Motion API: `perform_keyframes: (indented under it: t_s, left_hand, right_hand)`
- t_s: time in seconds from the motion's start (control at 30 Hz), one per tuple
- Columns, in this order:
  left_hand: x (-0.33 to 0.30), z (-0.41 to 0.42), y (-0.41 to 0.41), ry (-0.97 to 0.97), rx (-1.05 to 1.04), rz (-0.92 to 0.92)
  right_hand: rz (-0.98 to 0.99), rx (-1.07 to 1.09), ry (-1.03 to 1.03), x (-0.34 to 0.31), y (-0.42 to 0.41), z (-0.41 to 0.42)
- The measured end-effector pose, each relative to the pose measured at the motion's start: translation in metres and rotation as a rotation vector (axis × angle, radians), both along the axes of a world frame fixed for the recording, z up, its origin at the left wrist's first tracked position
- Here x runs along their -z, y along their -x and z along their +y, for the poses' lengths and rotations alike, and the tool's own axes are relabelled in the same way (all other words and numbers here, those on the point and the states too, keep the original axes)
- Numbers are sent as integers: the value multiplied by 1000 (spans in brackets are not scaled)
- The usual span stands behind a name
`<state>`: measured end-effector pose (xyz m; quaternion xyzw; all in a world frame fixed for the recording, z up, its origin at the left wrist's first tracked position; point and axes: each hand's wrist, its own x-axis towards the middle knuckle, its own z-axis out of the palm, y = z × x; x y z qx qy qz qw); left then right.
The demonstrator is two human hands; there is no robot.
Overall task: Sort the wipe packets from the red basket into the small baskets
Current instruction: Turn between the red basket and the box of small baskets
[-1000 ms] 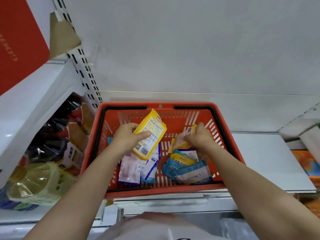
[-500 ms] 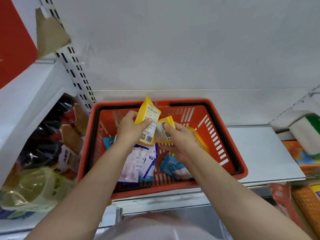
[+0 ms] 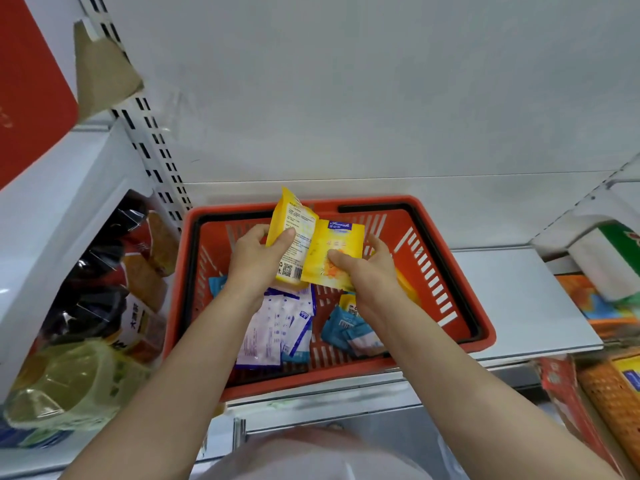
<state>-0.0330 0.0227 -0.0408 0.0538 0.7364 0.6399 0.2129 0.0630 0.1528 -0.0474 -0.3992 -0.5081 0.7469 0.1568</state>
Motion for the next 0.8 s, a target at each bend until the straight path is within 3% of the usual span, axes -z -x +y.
perform_keyframes:
  t_s: [0.27, 0.8]
  left_hand:
    - [0, -4, -4, -35, 63, 61]
    - [-10, 14, -33, -138, 360, -121]
  right_hand:
    - [8, -41, 35, -5, -5, -17]
    - [147, 92, 42, -14, -48, -22]
